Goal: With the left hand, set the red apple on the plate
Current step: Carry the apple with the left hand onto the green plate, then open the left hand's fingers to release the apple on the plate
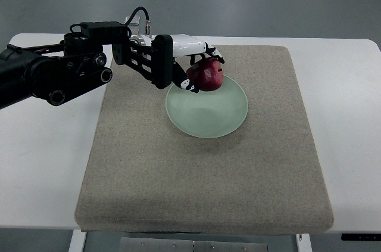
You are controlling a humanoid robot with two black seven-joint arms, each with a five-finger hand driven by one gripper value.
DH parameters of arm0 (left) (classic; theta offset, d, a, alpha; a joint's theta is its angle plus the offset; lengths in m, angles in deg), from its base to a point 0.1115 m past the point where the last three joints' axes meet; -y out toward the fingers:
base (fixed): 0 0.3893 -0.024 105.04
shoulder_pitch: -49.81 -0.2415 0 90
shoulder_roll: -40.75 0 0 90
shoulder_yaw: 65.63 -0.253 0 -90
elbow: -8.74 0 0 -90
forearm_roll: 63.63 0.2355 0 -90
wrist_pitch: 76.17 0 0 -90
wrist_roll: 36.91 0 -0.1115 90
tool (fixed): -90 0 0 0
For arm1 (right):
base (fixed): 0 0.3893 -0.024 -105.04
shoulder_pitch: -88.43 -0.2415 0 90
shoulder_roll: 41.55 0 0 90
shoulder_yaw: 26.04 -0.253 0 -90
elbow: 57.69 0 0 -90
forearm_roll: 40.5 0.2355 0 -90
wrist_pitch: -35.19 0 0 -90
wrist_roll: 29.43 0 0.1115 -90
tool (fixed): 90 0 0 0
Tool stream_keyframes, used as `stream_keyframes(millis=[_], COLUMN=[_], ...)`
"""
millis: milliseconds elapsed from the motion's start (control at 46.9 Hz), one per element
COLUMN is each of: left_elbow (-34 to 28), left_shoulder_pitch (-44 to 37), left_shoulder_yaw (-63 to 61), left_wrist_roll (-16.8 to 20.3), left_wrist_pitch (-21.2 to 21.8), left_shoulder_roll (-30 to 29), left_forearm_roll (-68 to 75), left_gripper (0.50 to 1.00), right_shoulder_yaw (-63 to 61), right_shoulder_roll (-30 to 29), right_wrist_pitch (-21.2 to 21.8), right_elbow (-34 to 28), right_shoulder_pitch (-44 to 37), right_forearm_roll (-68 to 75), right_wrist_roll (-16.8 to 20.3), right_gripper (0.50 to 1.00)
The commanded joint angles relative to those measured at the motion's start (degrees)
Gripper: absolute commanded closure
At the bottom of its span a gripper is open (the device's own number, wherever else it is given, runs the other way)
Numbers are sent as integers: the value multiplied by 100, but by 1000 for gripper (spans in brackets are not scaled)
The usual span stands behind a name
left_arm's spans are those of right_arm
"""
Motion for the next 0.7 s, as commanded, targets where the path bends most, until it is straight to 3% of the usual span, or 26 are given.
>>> stream_keyframes(millis=[0, 682], left_elbow=[-18, -246], left_shoulder_pitch=[-37, -151], left_shoulder_yaw=[-94, -341], left_wrist_roll=[-1, -1], left_wrist_pitch=[-3, 6], left_shoulder_roll=[129, 253], left_forearm_roll=[0, 0], left_gripper=[1000, 1000], right_shoulder_yaw=[0, 0], right_shoulder_roll=[0, 0], right_wrist_pitch=[0, 0], right_elbow=[0, 0], right_shoulder_pitch=[-1, -1], right_forearm_roll=[-1, -1], right_wrist_roll=[0, 0], right_gripper=[536, 536])
